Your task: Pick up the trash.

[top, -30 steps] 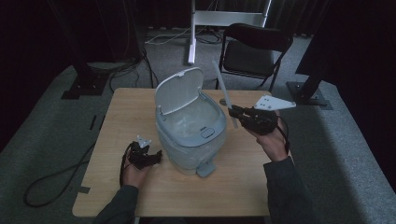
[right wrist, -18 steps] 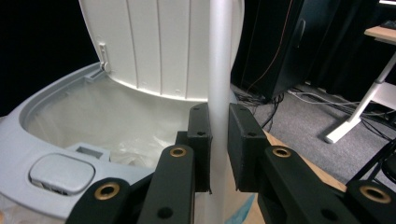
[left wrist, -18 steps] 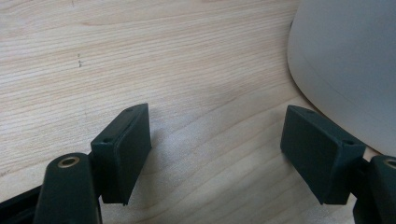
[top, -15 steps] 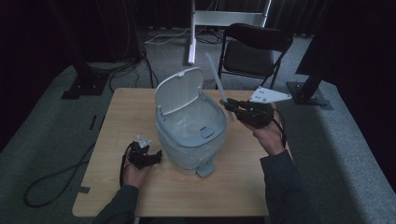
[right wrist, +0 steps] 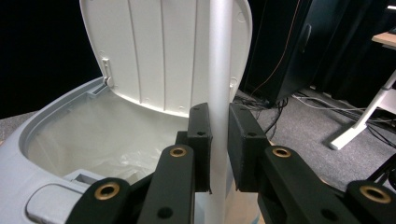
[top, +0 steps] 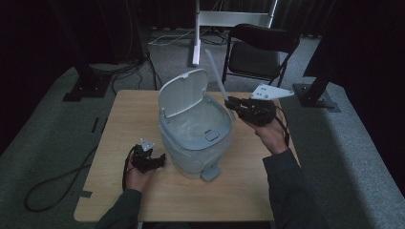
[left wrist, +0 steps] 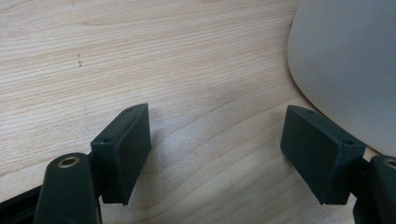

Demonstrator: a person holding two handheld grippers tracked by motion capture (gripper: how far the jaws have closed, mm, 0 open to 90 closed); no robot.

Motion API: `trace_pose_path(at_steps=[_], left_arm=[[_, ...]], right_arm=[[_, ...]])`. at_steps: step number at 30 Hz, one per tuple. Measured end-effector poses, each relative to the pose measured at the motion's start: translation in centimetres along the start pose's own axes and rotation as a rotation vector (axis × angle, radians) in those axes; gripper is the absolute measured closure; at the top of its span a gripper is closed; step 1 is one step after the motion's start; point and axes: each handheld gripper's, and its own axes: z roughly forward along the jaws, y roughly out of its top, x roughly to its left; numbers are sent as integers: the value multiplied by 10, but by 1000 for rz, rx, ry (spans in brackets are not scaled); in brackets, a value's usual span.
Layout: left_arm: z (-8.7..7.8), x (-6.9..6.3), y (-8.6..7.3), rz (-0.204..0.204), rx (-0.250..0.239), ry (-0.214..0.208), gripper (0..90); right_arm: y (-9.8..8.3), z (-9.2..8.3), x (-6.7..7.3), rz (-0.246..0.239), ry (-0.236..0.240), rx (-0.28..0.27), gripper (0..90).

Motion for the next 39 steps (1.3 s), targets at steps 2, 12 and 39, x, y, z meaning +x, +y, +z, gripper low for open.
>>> trace_pose_path(at_steps=[2, 12, 39], left_arm=[[0, 0, 0, 0, 0, 0, 243], [0, 0, 0, 0, 0, 0, 243], [0, 0, 0, -1, 0, 0, 243]], right_arm=[[2, 1, 0, 2, 1, -3, 795], [9, 14, 4, 11, 26, -12, 795], [16, 54, 17, -2, 77, 42, 723]])
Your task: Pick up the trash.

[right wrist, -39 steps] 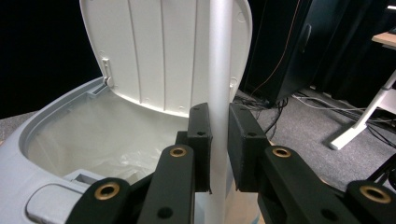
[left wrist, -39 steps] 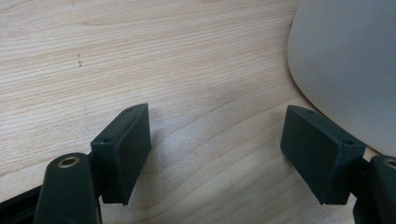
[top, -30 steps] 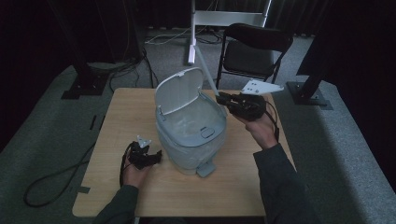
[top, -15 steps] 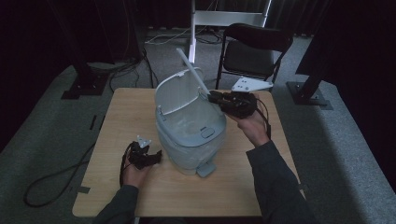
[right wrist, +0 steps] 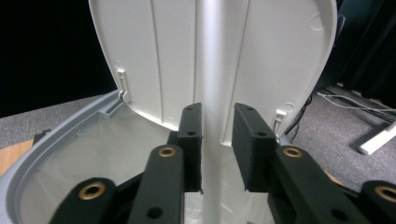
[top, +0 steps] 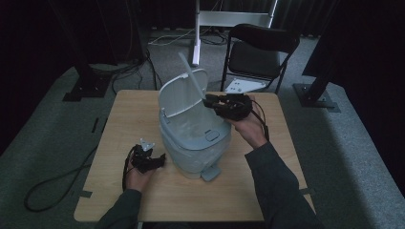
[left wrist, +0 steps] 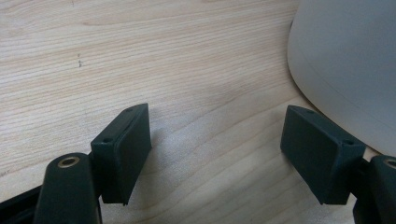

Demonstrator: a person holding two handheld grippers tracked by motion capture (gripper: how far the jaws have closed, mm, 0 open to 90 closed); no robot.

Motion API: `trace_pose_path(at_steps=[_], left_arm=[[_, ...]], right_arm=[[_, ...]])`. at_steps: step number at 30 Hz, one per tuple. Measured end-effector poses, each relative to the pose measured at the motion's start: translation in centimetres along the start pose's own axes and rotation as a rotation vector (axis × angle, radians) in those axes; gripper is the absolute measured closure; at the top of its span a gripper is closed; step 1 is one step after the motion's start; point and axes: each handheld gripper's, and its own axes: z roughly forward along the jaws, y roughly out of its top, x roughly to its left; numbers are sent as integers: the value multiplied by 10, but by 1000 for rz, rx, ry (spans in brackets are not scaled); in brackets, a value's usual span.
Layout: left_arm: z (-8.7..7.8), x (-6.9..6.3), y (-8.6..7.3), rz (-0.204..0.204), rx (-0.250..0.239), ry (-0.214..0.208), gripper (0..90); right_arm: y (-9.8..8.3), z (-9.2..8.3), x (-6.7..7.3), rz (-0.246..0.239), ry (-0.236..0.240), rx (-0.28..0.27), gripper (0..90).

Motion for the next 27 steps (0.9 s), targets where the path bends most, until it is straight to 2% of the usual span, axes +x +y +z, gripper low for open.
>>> trace_pose_path(at_steps=[16, 27], left_arm=[[0, 0, 0, 1, 0, -1, 242], [0, 0, 0, 2, 1, 0, 243]], right_arm=[[-7, -9, -4, 3, -15, -3, 732], [-14, -14, -10, 23, -32, -1, 740]])
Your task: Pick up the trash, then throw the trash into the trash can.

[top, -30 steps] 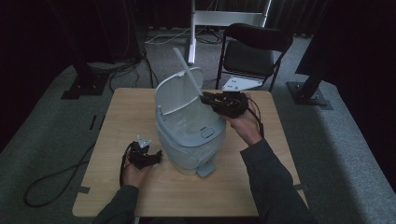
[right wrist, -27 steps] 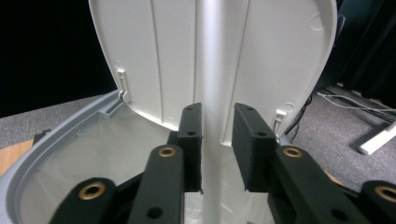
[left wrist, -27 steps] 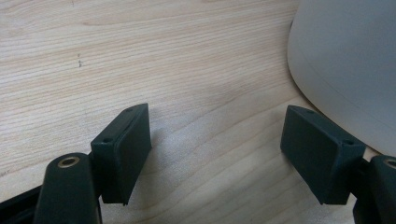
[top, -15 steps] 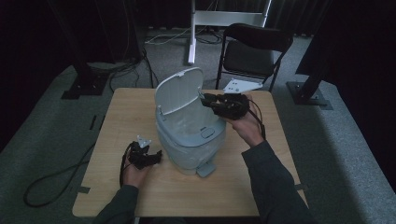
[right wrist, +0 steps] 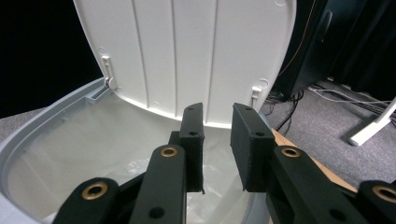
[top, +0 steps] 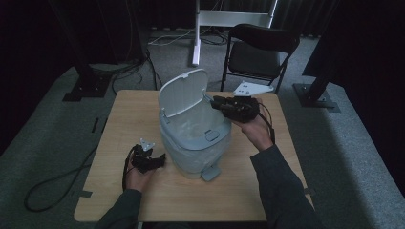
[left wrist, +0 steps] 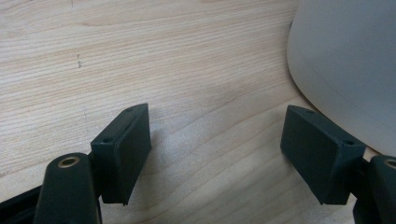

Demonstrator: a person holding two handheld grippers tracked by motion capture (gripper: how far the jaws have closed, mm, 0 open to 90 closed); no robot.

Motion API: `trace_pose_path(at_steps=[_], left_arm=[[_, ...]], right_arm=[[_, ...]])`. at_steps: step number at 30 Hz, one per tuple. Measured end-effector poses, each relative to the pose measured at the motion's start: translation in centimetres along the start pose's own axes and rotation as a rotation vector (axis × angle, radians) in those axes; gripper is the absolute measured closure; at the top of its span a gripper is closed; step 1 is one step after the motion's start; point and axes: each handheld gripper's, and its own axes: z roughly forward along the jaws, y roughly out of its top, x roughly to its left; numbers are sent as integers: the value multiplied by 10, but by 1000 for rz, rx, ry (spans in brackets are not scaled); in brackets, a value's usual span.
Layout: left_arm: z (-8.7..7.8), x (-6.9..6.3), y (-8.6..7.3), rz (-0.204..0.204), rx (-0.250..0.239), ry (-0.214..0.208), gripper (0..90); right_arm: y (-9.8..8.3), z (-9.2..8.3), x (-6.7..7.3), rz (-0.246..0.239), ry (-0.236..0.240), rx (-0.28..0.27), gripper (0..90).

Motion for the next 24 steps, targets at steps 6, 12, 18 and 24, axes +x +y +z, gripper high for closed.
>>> trace_pose_path(at_steps=[6, 12, 18, 24], left_arm=[[0, 0, 0, -2, -2, -1, 243], [0, 0, 0, -2, -2, -1, 243], [0, 0, 0, -3, -2, -1, 243], [0, 0, 0, -2, -2, -1, 243]], right_arm=[[-2, -2, -3, 5, -7, 1, 739], [-6, -7, -8, 13, -27, -2, 738], [-8, -11, -11, 20, -39, -2, 732], [-12, -18, -17, 31, -63, -8, 725]])
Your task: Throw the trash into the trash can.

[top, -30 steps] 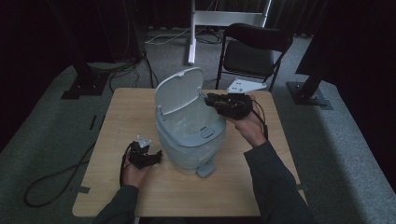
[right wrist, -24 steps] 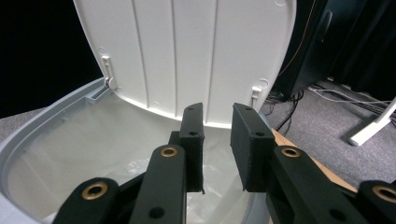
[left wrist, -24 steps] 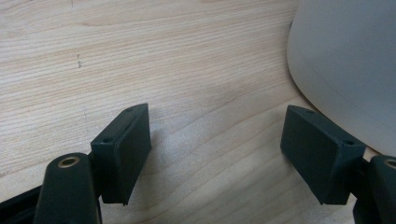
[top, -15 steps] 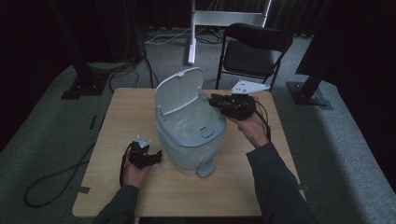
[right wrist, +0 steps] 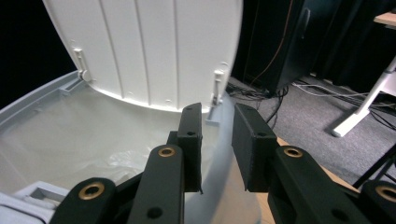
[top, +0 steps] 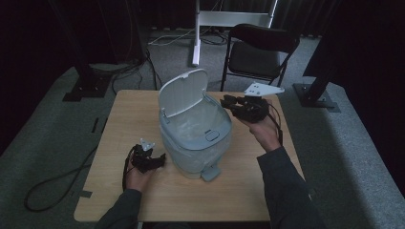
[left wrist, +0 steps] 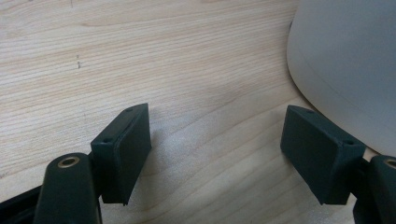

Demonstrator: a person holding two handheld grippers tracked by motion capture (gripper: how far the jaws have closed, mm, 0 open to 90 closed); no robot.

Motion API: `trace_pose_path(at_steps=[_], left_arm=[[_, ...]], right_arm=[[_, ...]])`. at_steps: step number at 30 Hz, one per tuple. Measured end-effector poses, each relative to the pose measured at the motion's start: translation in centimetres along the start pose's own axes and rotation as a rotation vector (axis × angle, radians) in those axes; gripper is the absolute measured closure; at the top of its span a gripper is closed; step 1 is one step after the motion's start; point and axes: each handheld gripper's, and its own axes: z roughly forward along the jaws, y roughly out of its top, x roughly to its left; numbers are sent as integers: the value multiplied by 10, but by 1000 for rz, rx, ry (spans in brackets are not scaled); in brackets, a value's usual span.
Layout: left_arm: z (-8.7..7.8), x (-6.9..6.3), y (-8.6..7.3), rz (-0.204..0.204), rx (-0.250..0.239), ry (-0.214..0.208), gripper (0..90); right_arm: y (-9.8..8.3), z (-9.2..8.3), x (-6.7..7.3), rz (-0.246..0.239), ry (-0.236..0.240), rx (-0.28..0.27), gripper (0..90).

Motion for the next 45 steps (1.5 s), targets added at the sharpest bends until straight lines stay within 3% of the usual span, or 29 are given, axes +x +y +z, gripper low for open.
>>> trace_pose_path(at_steps=[20, 45], left_arm=[[0, 0, 0, -1, 0, 1, 243], [0, 0, 0, -1, 0, 1, 243]], right_arm=[[-25, -10, -25, 62, -87, 38, 695], [-64, 12, -50, 136, -159, 151, 658]])
